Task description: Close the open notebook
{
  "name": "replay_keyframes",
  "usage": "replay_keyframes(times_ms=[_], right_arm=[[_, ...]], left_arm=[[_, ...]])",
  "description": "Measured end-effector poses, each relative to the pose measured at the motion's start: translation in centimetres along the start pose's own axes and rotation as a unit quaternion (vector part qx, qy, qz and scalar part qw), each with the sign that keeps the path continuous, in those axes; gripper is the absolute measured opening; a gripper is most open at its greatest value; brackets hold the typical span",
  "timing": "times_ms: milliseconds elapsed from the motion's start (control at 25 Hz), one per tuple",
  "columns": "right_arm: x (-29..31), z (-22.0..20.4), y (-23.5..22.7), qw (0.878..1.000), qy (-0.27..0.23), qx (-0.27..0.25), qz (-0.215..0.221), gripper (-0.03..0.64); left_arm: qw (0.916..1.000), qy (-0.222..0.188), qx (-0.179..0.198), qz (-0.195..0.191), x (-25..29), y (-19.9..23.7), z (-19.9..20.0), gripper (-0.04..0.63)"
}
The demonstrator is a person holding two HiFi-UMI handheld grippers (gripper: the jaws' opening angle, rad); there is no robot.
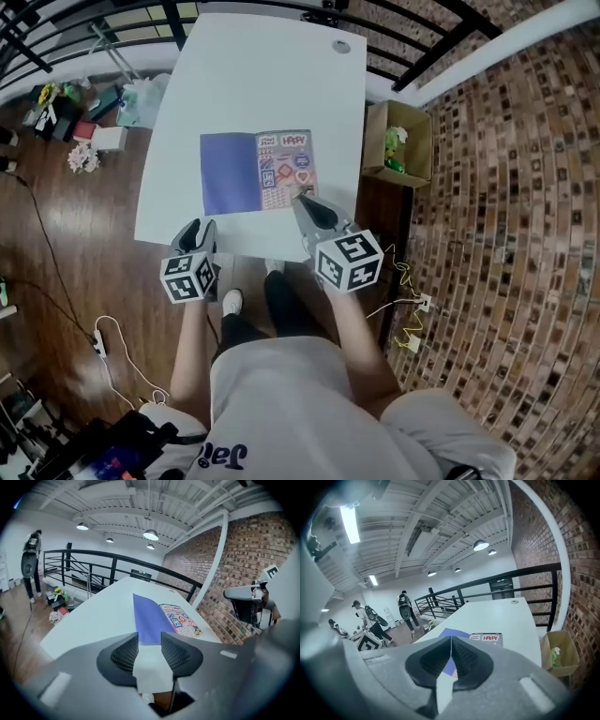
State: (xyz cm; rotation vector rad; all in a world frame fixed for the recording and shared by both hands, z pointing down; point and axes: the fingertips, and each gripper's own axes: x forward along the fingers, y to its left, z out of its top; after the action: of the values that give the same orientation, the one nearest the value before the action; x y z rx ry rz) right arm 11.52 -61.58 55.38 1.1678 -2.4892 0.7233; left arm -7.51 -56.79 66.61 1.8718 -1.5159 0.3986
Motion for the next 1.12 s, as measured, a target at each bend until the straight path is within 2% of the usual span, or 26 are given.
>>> replay_keyframes(times_ms=[120,240,360,520,600,720,840,920,1120], right_arm=[[0.4,0.0,0.4,1.000,0.004,-0.005,0.002,-0.012],[0.4,0.1,0.7,1.000,0.007,-0.008,0.003,-0.012],[0.2,0.3,0.8,1.000,0.006,-0.011,0.002,-0.012],[-0.2,0.4,0.4,1.000,0.004,-0.011,-0.005,-0.012],[-0.5,0.2,0.1,1.000,0.006,-0.010,-0.008,-0.012],[-1.0,0.0,-0.1,1.000,0.004,-0.007,-0.010,-0.012],[-1.3,0.1,-0.1,1.000,0.001,-0.007,-0.008,-0.012],[-1.5,0.1,-0.1,1.000,0.000,-0.009,-0.008,-0.012],[-2.0,0.1,-0.3,1.000,-0.008,-0.007,-0.014,-0.012]], left_arm=[[0.9965,-0.007,-0.079,-0.025,0.5,1.2,-0.1,0.186],[0.9812,-0.021,-0.180,-0.065,1.3,1.7,-0.2,0.202],[0.9677,-0.017,-0.236,-0.088,2.2,1.7,-0.6,0.207],[0.9608,0.011,-0.266,-0.079,3.4,2.2,-2.0,0.212],[0.9558,0.013,-0.281,-0.084,3.8,2.2,-2.3,0.211],[0.9483,-0.007,-0.304,-0.090,3.9,2.2,-2.0,0.188],[0.9402,-0.033,-0.327,-0.090,3.8,2.4,-1.4,0.114],[0.9397,-0.039,-0.328,-0.091,3.8,2.4,-1.2,0.046],[0.9425,-0.046,-0.315,-0.102,3.4,1.8,-0.5,0.030]])
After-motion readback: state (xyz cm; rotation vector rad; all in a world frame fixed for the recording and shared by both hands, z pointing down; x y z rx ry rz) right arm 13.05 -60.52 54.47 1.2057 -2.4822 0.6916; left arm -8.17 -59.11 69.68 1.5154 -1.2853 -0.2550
